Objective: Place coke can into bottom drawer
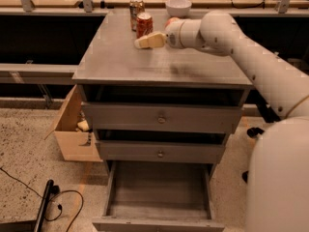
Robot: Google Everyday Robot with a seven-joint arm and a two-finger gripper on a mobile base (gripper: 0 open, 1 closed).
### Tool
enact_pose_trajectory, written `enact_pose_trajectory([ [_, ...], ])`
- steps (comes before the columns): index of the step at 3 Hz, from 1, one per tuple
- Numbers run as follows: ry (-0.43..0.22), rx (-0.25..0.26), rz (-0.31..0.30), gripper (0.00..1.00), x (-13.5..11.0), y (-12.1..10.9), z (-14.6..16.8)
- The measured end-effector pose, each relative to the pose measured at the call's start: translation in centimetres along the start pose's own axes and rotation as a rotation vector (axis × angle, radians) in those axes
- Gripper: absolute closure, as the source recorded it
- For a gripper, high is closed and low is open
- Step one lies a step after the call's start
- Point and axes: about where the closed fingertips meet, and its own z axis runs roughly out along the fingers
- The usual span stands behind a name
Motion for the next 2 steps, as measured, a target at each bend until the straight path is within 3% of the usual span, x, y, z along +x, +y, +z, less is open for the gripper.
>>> enact_pose_trajectory([
  [2, -0.023, 0.011, -0.005, 0.0, -0.4, -1.2, 6.2],
])
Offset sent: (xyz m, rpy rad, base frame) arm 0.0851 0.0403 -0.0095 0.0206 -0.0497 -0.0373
